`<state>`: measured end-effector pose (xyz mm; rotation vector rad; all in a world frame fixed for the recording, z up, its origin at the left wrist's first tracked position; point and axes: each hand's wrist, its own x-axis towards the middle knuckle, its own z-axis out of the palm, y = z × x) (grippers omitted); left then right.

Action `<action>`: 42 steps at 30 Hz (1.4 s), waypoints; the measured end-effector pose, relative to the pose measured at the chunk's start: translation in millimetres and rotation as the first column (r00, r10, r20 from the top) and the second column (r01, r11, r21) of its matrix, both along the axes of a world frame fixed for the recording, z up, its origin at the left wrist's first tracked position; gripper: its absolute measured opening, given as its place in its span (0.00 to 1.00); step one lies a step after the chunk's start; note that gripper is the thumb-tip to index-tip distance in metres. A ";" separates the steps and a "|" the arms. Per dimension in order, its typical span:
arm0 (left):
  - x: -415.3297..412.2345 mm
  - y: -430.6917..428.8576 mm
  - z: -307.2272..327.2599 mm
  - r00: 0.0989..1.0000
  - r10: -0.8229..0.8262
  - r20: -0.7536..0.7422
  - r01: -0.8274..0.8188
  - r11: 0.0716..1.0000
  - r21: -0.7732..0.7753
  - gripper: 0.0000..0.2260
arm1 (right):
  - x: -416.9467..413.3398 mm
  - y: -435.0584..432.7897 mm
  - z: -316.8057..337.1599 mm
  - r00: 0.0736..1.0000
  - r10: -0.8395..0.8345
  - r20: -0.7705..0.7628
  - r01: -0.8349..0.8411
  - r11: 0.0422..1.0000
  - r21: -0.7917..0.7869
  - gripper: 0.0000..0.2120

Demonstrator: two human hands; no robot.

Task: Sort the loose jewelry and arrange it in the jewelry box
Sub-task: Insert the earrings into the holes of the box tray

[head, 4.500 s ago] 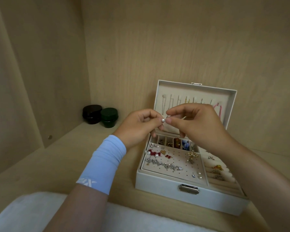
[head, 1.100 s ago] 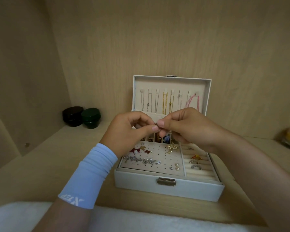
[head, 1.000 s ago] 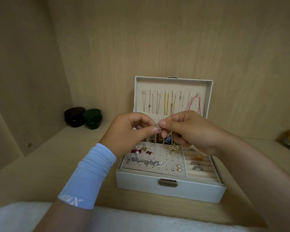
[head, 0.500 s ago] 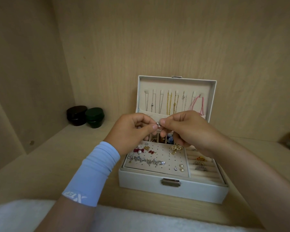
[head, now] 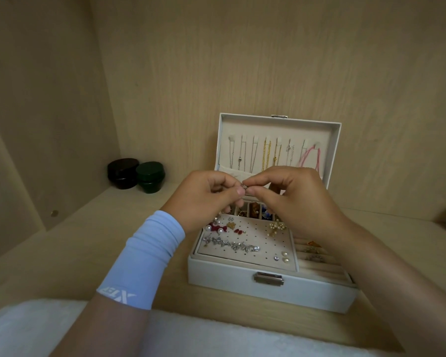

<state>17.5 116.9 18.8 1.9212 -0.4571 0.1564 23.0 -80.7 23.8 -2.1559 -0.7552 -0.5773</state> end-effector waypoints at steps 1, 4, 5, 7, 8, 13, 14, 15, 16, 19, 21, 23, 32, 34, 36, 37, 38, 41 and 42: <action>-0.5 1.3 0.6 1.000 -0.008 -0.011 0.008 1.000 0.002 0.05 | -0.4 -0.7 0.1 0.999 0.011 0.038 -0.009 0.999 -0.036 0.06; -2.7 2.9 3.4 0.997 -0.053 -0.050 0.054 0.998 0.024 0.06 | -2.0 -2.4 2.0 0.995 0.052 0.088 -0.042 0.992 -0.115 0.08; -3.4 3.0 4.3 0.996 -0.065 -0.054 0.066 0.997 0.030 0.06 | -2.5 -2.8 2.8 0.993 0.061 0.097 -0.049 0.992 -0.114 0.08; -4.6 2.6 6.0 0.996 -0.079 -0.050 0.081 0.996 0.041 0.06 | -4.3 -4.1 4.5 0.995 0.059 0.086 -0.052 0.996 -0.076 0.06; -4.9 2.2 6.4 0.995 -0.086 -0.050 0.088 0.995 0.049 0.06 | -5.7 -5.4 5.2 0.997 0.052 0.064 -0.048 0.997 -0.057 0.05; -7.8 -3.9 2.6 0.995 -0.091 -0.040 0.097 0.971 0.217 0.03 | -14.4 -23.4 4.6 1.000 0.020 -0.013 -0.022 0.978 -0.207 0.03; -8.8 -5.6 1.9 0.995 -0.093 -0.028 0.097 0.952 0.290 0.03 | -17.8 -27.1 3.9 1.000 0.020 -0.004 -0.020 0.960 -0.278 0.03; -9.8 -7.1 1.5 0.995 -0.094 -0.020 0.095 0.927 0.364 0.04 | -21.3 -29.9 3.1 1.000 0.020 0.010 -0.015 0.936 -0.352 0.03; -11.0 -8.5 1.2 0.995 -0.096 -0.017 0.094 0.899 0.427 0.04 | -25.1 -31.7 2.3 1.000 0.017 0.017 -0.008 0.909 -0.417 0.03; -13.0 -12.2 0.0 0.991 -0.134 -0.023 0.125 0.833 0.540 0.05 | -34.2 -30.7 0.4 1.000 -0.029 0.009 0.029 0.839 -0.543 0.02; -13.4 -14.1 -1.0 0.987 -0.157 -0.024 0.143 0.814 0.562 0.04 | -36.4 -28.1 -0.5 0.998 -0.058 0.004 0.049 0.807 -0.589 0.02; -13.0 -14.5 -1.5 0.986 -0.165 -0.021 0.148 0.815 0.561 0.03 | -36.5 -25.7 -0.3 0.997 -0.071 0.003 0.058 0.790 -0.610 0.02; -9.1 1.3 4.4 0.997 -0.072 -0.007 0.066 0.878 0.474 0.03 | -30.8 -15.4 3.3 0.991 -0.128 0.035 0.124 0.803 -0.583 0.02; -7.8 6.6 5.4 0.999 -0.045 -0.006 0.042 0.864 0.502 0.04 | -27.7 -10.9 2.3 0.992 -0.122 0.032 0.117 0.800 -0.588 0.02; -8.3 6.8 5.0 0.999 -0.044 -0.022 0.049 0.853 0.520 0.05 | -25.7 -6.8 1.5 0.994 -0.113 0.016 0.100 0.797 -0.596 0.02; -8.7 5.8 4.7 0.998 -0.049 -0.031 0.058 0.849 0.525 0.05 | -25.1 -5.3 1.2 0.994 -0.105 0.013 0.092 0.800 -0.593 0.03; -8.9 4.3 4.6 0.998 -0.056 -0.037 0.067 0.845 0.530 0.05 | -25.0 -4.1 1.4 0.995 -0.098 0.012 0.086 0.804 -0.588 0.03; -8.9 3.4 5.1 0.997 -0.070 -0.037 0.078 0.835 0.544 0.05 | -24.4 -0.9 1.3 0.997 -0.070 0.019 0.068 0.811 -0.581 0.03; -8.6 4.0 5.2 0.997 -0.071 -0.039 0.080 0.834 0.545 0.05 | -25.5 -0.8 1.8 0.998 -0.055 0.020 0.056 0.815 -0.576 0.03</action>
